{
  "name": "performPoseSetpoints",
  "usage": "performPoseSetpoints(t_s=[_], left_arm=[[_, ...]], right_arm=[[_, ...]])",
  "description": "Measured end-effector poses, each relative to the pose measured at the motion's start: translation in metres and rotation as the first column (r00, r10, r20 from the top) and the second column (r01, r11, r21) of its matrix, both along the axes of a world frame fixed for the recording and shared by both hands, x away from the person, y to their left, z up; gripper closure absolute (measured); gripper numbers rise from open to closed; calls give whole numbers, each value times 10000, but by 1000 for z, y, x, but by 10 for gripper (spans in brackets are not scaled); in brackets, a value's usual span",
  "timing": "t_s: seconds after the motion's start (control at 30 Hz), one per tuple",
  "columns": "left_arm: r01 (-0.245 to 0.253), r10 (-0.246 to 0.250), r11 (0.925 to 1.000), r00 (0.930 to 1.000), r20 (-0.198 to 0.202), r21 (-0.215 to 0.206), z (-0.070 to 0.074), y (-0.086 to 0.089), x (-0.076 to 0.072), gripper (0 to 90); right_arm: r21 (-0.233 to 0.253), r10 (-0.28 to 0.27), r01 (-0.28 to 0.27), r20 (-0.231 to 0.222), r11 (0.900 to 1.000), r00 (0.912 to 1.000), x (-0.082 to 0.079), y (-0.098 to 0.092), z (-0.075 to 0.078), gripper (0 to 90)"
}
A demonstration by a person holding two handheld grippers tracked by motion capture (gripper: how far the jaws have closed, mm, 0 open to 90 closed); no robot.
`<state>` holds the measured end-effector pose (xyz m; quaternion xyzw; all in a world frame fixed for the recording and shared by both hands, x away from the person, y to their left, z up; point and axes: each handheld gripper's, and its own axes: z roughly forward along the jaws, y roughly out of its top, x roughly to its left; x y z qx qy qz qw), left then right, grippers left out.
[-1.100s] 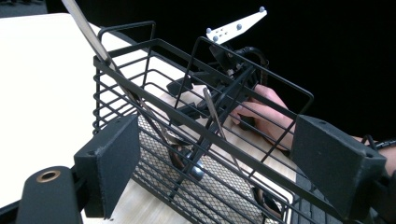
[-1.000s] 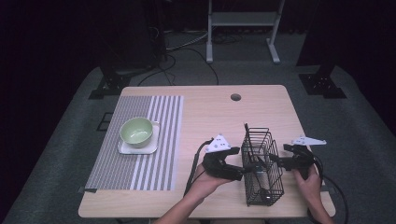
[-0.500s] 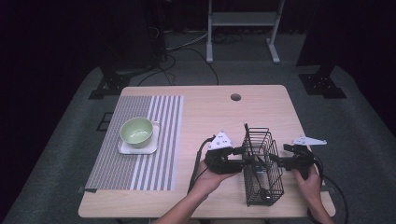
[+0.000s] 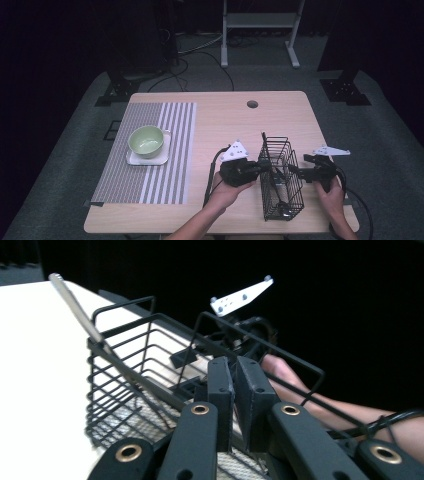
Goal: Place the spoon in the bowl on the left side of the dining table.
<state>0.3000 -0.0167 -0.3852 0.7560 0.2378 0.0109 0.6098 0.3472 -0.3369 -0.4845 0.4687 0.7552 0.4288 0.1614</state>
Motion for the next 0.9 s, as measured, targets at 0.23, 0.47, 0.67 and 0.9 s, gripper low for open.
performPoseSetpoints(t_s=[0.23,0.47,0.67,0.9], left_arm=[[84,-95,9978,9998,-159,-665,8,3,-1,892],[-27,35,9969,9999,100,-790,15,6,-6,895],[-248,242,9944,9997,-75,-1030,16,11,-3,895],[-402,401,9916,9992,-36,-1225,21,16,-3,895]], right_arm=[[61,-6,6,-15,10000,10000,0,-1,0,130],[68,-28,28,-17,10000,10000,0,-1,0,130],[69,-48,48,-22,10000,10000,0,-1,0,130],[56,-63,64,-46,10000,10000,0,-1,0,130]])
